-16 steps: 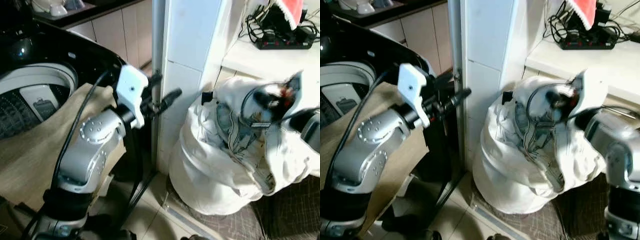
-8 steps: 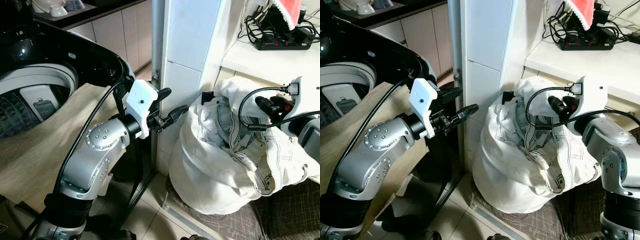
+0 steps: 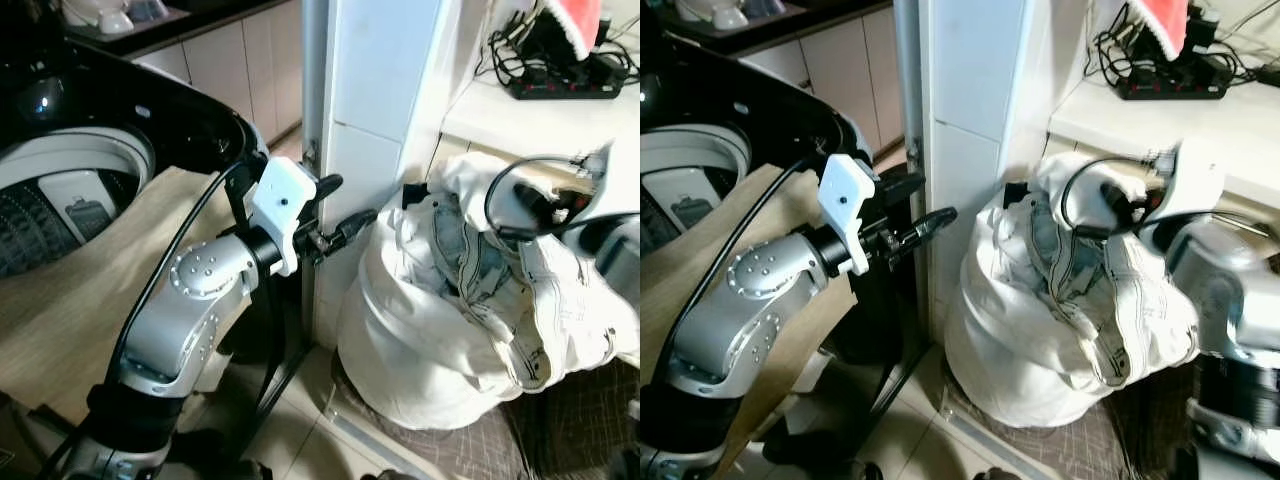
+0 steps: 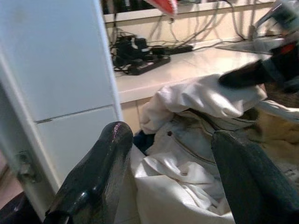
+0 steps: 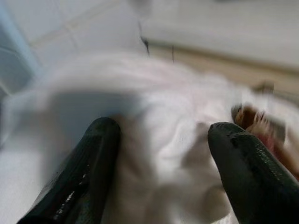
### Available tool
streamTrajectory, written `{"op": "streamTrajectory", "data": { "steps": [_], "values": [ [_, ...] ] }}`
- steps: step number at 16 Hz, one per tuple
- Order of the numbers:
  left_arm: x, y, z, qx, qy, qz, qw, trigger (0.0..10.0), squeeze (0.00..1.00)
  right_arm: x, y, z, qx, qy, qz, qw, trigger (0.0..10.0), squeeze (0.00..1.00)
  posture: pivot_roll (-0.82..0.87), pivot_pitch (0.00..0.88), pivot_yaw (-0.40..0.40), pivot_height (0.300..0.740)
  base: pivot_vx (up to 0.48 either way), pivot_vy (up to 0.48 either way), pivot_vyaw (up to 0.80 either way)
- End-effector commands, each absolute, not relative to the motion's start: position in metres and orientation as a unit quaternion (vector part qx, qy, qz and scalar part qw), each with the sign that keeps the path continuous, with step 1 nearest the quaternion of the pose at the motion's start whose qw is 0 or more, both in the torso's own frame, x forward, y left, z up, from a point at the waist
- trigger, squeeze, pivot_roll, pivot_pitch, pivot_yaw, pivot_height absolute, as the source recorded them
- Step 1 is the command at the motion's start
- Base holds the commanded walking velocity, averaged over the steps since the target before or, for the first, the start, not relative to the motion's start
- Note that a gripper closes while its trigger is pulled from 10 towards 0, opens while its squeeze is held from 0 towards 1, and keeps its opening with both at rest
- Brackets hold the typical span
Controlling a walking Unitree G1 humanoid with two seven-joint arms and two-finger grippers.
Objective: Clothes washing
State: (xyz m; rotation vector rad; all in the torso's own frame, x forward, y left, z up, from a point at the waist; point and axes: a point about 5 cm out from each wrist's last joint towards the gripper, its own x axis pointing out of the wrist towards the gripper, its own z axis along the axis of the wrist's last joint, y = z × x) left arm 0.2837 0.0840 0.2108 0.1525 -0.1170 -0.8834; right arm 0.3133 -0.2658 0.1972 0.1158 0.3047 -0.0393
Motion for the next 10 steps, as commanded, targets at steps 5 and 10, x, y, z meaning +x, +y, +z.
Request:
{"op": "streamTrajectory", "data": {
  "steps": [5,10],
  "values": [
    [0.271,0.078,0.216,0.072,-0.058,-0.481,0.872,10.0,0.0,0.324,-0.278,0.196,0.122,0.153,-0.049,0.979,2.4,0.0,-0.08,0.037,-0.009,0.74,0.0,0.0,0.0],
    [0.257,0.074,0.22,0.048,-0.043,-0.545,0.836,10.0,0.0,0.327,-0.28,0.197,0.148,0.149,-0.043,0.977,0.0,0.0,-0.08,0.041,-0.007,0.74,0.0,0.0,0.0]
  ]
}}
